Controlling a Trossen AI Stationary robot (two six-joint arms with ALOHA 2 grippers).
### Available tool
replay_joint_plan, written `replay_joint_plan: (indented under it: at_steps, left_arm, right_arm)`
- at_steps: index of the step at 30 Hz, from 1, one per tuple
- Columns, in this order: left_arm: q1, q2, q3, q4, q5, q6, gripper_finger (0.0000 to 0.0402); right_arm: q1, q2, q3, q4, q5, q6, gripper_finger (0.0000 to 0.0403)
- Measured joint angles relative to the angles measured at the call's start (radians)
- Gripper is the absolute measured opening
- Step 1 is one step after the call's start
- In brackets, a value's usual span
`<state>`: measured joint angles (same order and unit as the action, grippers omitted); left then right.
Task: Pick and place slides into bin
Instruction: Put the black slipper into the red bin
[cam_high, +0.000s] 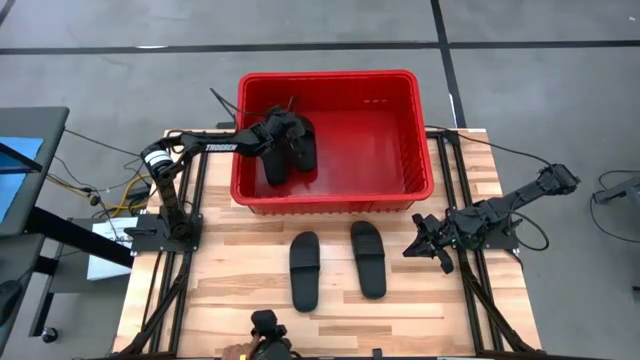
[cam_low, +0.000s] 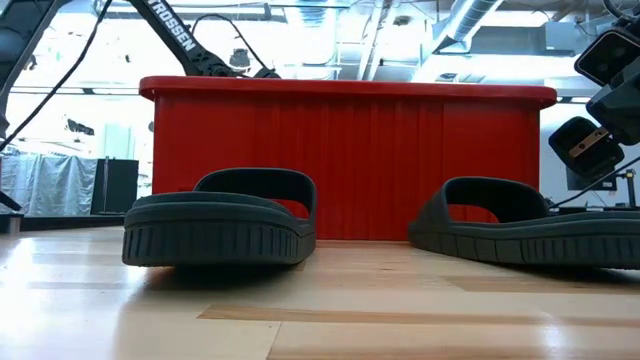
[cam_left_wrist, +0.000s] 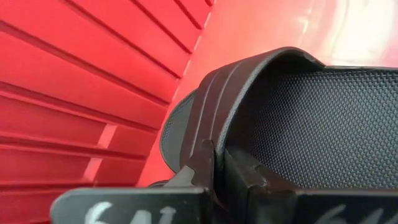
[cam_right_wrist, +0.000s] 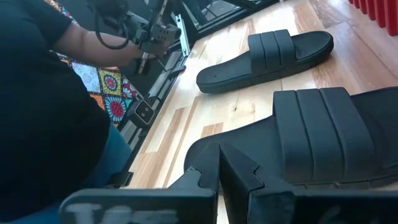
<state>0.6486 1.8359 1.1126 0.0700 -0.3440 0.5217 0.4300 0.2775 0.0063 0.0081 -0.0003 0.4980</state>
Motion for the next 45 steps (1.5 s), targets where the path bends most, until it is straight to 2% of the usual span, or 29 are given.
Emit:
replay_joint_plan:
  at_steps: [9, 22, 28, 35, 45]
  left_arm:
    - [0.001, 0.0, 0.0, -0.022, 0.018, 0.002, 0.0002]
    - [-0.001, 0.0, 0.0, -0.039, 0.085, -0.02, 0.0038]
    - [-0.002, 0.0, 0.0, -0.038, 0.116, -0.021, 0.0076]
    - [0.001, 0.0, 0.0, -0.039, 0.101, -0.039, 0.0134]
    - [-0.002, 0.0, 0.0, -0.058, 0.1, -0.061, 0.0177]
  right_arm:
    - [0.0, 0.0, 0.0, 0.0, 0.0, 0.0, 0.0]
    - [0.0, 0.0, 0.0, 0.0, 0.0, 0.0, 0.0]
    - [0.0, 0.0, 0.0, 0.0, 0.0, 0.0, 0.0]
    - [0.0, 0.0, 0.0, 0.0, 0.0, 0.0, 0.0]
    - [0.0, 0.0, 0.0, 0.0, 0.0, 0.0, 0.0]
